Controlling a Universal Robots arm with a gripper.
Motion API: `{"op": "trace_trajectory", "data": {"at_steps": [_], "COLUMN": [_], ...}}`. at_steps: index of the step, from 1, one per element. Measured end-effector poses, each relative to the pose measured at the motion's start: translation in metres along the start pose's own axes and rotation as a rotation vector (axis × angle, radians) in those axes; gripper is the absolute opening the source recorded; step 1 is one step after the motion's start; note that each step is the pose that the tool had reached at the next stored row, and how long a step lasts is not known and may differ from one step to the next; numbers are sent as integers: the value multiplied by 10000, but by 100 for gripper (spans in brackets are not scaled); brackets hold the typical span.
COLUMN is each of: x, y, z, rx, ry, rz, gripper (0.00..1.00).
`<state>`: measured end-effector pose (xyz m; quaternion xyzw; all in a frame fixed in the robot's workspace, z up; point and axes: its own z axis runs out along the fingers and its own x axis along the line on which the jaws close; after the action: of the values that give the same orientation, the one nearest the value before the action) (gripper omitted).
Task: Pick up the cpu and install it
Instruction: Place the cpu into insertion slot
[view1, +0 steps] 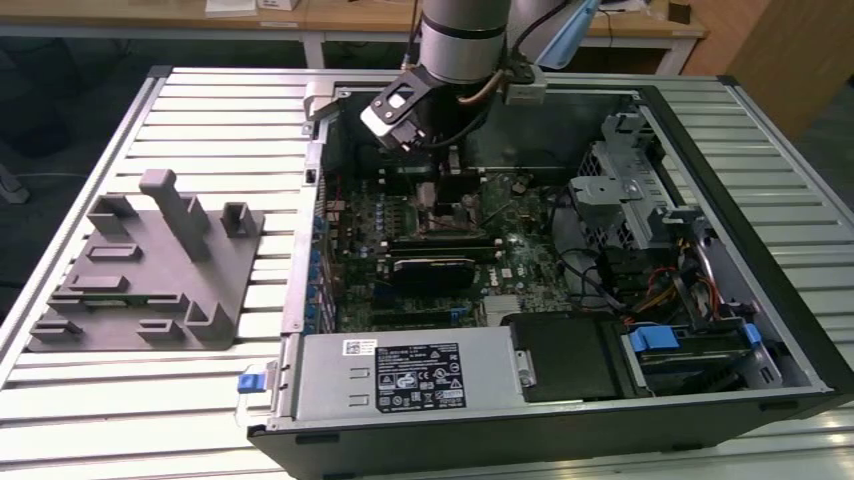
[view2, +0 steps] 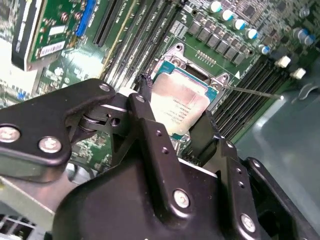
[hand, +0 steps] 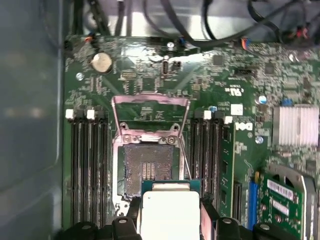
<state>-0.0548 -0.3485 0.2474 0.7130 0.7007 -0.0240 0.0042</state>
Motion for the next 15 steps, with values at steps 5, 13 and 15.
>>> {"op": "trace_trajectory", "data": {"at_steps": [5,13,15], "x": [0,0,0], "y": [0,0,0], "z": [0,1,1], "rx": [34,89,103], "ry": [24,60,70], "rz": [852,2203,2533], "gripper": [54,54,54]}}
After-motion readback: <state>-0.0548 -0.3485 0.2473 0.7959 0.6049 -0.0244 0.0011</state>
